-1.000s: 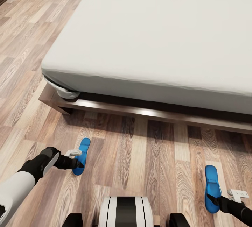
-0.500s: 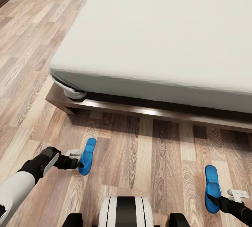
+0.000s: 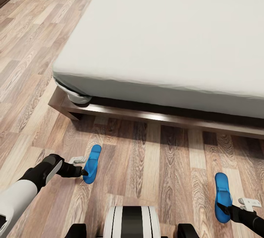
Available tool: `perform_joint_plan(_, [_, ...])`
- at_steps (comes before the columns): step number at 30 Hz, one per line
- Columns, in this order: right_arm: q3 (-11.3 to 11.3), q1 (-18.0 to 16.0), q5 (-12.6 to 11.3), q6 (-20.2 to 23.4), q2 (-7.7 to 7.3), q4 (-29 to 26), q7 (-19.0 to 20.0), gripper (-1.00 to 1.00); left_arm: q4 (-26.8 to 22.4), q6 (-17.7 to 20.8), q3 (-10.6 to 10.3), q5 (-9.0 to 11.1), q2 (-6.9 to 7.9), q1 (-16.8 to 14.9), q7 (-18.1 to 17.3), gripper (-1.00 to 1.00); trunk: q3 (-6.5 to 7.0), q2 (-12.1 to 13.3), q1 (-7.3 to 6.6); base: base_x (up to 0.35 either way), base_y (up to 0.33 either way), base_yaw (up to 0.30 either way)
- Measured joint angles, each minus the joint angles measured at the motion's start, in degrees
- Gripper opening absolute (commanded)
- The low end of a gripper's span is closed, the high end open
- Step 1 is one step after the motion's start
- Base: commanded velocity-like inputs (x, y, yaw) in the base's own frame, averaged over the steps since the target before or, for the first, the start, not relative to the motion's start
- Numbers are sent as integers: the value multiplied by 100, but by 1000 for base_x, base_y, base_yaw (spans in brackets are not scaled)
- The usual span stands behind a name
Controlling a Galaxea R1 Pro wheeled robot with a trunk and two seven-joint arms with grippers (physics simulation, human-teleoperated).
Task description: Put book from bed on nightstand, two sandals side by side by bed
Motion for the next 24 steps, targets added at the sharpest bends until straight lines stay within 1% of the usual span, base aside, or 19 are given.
perform_joint_plan(4, [11, -4, -4, 45, 15, -281, 1, -100, -78, 0, -1, 6, -18, 0, -1, 100, 0, 0, 0, 0, 0, 0])
perform_joint_plan(7, [31, -13, -1, 80, 27, -372, -6, -100, -111, 4, -2, 7, -20, 0, -1, 100, 0, 0, 0, 0, 0, 0])
perform_joint_plan(18, [54, -39, 0, 143, 33, -387, -16, -100, -118, -2, -6, 7, -21, 0, -1, 100, 0, 0, 0, 0, 5, 0])
perform_joint_plan(24, [54, -41, 0, 141, 32, -387, -13, -100, -117, 3, -2, 5, -21, -1, -1, 100, 0, 0, 0, 0, 219, 0])
